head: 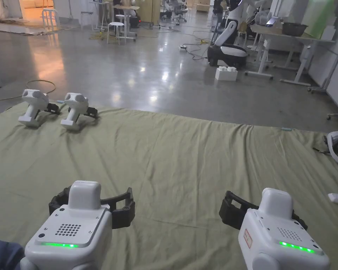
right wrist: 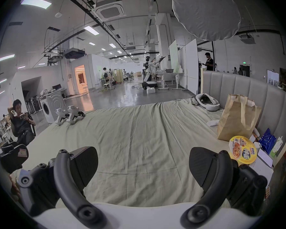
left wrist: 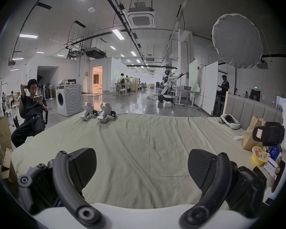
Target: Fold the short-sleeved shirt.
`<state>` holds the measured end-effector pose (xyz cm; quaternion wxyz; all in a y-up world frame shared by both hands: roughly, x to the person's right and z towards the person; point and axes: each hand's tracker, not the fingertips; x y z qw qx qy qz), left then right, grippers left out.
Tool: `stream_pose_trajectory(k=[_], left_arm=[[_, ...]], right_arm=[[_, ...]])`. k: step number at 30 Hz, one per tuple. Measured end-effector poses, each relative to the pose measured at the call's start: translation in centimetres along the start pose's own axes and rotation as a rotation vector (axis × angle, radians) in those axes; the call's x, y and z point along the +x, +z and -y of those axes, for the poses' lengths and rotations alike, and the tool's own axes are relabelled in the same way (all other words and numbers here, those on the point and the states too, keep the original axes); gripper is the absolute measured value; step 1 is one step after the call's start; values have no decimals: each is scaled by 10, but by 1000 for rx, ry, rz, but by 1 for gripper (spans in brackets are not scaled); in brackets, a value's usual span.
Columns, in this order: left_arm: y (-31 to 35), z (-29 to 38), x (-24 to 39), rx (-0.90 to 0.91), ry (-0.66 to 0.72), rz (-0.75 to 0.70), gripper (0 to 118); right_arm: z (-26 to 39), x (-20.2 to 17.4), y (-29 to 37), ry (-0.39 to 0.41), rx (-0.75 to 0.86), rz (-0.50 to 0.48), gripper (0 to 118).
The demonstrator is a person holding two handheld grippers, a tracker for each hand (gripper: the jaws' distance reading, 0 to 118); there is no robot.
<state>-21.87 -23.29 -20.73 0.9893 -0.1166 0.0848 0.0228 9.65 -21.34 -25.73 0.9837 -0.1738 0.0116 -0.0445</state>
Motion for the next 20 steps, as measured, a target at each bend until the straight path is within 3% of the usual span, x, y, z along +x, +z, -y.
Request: stream_pose_trajectory(k=[7, 13, 20], left_arm=[[2, 0, 6, 21, -54, -24, 117], [4, -2, 9, 45, -67, -13, 117], [3, -2, 8, 48, -70, -13, 117]], right_arm=[[5, -2, 0, 25, 29, -20, 114], [11, 0, 0, 43, 127, 83, 114], [14, 12, -2, 36, 116, 2, 114]])
